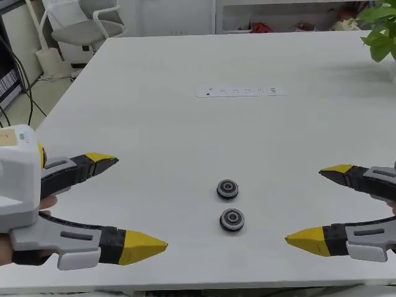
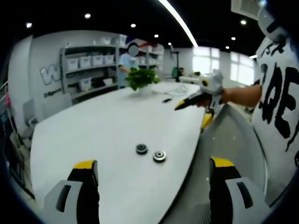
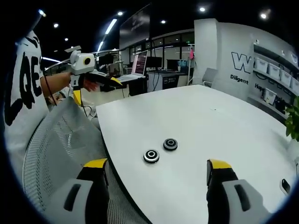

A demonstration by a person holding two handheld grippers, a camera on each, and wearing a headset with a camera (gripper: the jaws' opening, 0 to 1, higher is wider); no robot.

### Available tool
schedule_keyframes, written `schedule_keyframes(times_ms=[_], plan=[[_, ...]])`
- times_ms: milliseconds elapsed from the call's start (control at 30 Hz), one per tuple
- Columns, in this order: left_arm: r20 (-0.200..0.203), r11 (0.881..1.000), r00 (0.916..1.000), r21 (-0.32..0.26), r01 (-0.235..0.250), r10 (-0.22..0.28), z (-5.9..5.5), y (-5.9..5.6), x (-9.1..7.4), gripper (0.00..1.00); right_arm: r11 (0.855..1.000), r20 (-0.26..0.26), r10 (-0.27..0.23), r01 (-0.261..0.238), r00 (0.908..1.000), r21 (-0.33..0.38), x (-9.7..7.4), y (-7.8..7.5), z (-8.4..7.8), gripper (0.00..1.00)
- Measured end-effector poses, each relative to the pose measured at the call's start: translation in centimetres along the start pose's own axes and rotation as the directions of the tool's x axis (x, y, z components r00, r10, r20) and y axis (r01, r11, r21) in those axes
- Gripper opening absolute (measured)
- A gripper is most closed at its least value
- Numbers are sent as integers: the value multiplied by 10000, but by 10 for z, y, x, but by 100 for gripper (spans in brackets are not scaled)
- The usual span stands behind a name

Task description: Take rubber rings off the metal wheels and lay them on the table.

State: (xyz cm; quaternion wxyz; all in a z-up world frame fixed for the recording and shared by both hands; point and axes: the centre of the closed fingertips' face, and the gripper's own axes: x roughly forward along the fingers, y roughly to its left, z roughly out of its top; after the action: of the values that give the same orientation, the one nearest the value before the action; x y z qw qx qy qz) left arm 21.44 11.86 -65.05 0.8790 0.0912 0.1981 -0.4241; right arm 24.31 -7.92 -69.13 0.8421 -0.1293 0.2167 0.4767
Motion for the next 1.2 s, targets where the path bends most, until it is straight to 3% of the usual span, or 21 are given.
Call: schedule_keyframes(times_ms=[1200], plan=[[-136, 9997, 9997, 165, 195, -193, 1, 10, 4, 100, 9999, -169, 150, -150, 9997, 24, 6, -7, 3, 82]])
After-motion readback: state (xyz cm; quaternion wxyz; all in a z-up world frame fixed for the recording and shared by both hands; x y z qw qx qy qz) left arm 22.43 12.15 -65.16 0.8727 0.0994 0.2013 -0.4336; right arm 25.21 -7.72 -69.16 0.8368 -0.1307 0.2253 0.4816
